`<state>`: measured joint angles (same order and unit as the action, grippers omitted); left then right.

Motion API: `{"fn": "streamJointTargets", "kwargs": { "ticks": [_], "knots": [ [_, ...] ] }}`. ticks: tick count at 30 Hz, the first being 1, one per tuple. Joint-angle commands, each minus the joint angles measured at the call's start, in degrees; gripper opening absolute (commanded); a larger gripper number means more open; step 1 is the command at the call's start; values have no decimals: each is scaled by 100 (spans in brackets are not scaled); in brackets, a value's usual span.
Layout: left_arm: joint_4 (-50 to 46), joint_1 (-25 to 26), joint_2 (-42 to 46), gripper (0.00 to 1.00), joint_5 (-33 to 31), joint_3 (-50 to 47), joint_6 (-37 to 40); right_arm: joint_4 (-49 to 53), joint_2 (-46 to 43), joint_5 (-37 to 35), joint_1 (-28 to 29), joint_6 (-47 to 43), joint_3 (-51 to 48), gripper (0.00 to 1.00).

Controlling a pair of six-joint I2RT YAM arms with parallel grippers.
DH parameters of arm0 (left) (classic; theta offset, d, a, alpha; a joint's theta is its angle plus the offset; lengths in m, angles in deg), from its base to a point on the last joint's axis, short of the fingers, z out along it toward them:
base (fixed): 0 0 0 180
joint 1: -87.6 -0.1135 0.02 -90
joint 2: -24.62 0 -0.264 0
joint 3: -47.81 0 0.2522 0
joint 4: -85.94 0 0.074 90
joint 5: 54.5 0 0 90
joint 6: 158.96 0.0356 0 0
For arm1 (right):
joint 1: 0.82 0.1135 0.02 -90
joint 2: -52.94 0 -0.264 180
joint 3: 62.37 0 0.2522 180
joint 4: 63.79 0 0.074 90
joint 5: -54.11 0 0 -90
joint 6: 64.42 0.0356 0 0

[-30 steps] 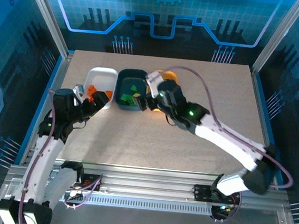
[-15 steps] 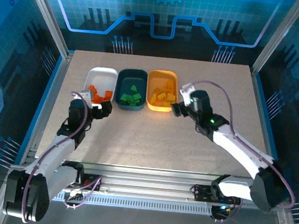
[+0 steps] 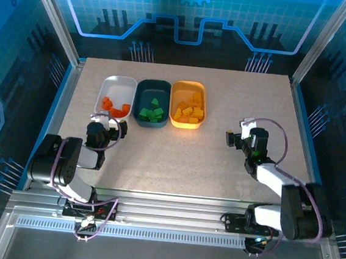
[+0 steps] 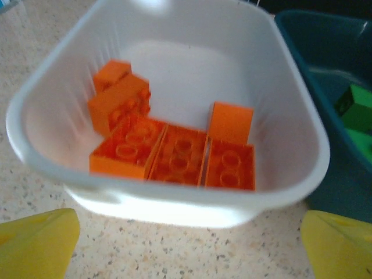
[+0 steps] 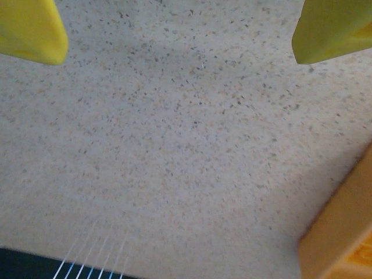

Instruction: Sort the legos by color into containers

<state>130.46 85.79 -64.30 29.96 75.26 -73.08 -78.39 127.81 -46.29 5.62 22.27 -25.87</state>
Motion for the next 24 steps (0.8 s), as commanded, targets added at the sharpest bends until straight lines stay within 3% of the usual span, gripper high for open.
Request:
{"fn": "streamJointTargets", "kwargs": {
  "ticks": [1, 4, 6, 7, 10, 24],
  "knots": [
    [513, -48, 16, 99, 209, 260, 121, -1138, 270, 485, -199, 233, 17, 100],
    [-65, -41, 20, 99, 141, 560, 107, -1999, 1234, 464, -297, 357, 51, 100],
    [-211, 19, 29, 99, 58, 623, 151, -1378, 1107, 410, -286, 400, 231, 100],
    [-233, 58, 16, 99, 0, 652, 186, -1750, 1184, 371, -275, 361, 122, 100],
    [-609, 178, 7, 99, 129, 849, 421, -1521, 1133, 341, -244, 367, 182, 100],
    [-597, 233, -2, 99, 146, 844, 474, -1572, 1144, 309, -213, 331, 169, 100]
  ]
}}
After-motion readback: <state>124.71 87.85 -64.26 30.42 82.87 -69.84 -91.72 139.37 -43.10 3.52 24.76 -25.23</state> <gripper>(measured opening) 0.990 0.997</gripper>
